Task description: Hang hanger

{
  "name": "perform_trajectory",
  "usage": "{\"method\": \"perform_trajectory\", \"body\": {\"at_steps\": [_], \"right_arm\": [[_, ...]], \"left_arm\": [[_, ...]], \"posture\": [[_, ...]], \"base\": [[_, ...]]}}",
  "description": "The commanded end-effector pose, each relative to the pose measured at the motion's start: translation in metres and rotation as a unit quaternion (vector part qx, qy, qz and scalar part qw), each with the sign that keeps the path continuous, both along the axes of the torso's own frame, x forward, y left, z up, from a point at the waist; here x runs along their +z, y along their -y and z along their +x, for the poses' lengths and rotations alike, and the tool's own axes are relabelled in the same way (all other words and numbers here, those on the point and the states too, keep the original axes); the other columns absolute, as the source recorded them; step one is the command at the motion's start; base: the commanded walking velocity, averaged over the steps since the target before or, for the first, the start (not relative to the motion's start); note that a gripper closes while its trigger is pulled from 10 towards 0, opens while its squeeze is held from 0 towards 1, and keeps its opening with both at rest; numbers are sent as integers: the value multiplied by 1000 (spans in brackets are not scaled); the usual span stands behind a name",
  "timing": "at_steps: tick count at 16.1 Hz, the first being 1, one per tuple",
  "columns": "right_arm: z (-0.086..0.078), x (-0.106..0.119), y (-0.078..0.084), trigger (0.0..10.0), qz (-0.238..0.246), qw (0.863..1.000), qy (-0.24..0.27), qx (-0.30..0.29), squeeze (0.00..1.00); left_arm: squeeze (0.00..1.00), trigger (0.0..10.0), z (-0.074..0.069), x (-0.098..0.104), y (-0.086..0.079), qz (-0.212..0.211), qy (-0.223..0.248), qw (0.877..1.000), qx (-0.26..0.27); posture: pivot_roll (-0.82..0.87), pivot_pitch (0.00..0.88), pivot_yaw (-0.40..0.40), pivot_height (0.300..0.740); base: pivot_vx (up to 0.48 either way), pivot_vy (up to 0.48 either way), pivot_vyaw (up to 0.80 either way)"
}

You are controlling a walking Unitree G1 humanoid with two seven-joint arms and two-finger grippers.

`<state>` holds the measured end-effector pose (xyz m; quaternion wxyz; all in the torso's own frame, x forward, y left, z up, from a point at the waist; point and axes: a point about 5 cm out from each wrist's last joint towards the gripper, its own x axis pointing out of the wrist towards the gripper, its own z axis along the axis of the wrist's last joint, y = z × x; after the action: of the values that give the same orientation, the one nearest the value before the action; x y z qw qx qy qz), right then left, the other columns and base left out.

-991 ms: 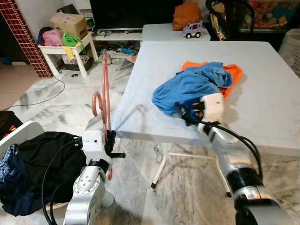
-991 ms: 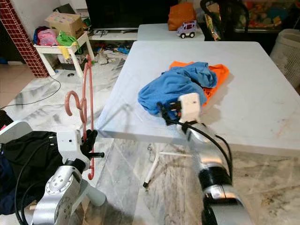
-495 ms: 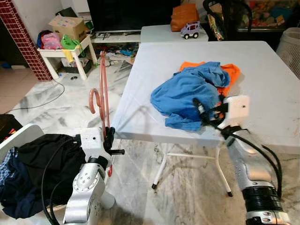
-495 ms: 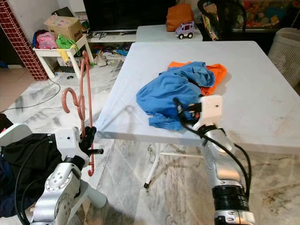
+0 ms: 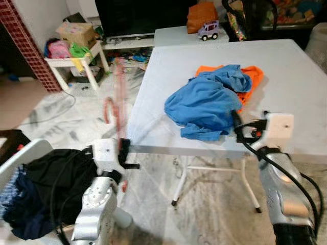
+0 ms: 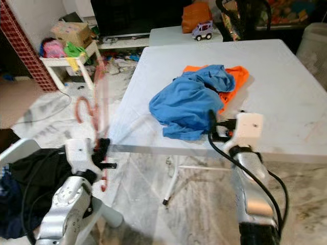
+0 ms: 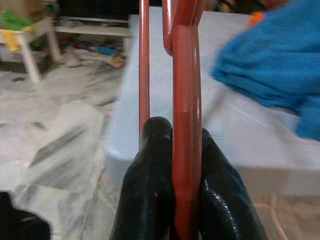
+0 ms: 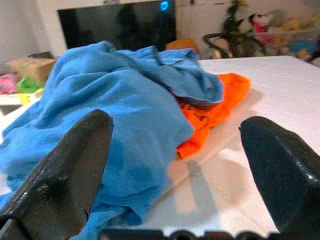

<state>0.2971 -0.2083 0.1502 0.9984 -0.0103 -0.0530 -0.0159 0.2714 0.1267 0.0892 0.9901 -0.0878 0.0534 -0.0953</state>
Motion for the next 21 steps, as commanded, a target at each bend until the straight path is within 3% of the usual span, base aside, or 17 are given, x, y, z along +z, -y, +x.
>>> {"method": "perform_trajectory", "body": {"at_steps": [1,4,13,21], "right_arm": [[-3,3,1,10000,1,1000,0,-12,0],[-4,0,-2,10000,2,1000,-8,-14,0],[10,2,-10,10000,0,1000,-16,5,0],[12,-1,-5,10000,0,1000,-22,1,0]], "left_arm": [[0,10000,4,3,4,5,8,1000,-18],[0,10000,11,7,7,-1,12,1000,-21],[0,10000,10,3,0,-1,5,1000,3],[0,10000,7,1,1,3,1,1000,6]], "posture": [[-176,0,148,740],[-177,0,144,740],[-136,0,101,740],[-138,0,105,740]], "base": [[0,0,0],[0,0,0],[0,0,0],[-359,0,0]]}}
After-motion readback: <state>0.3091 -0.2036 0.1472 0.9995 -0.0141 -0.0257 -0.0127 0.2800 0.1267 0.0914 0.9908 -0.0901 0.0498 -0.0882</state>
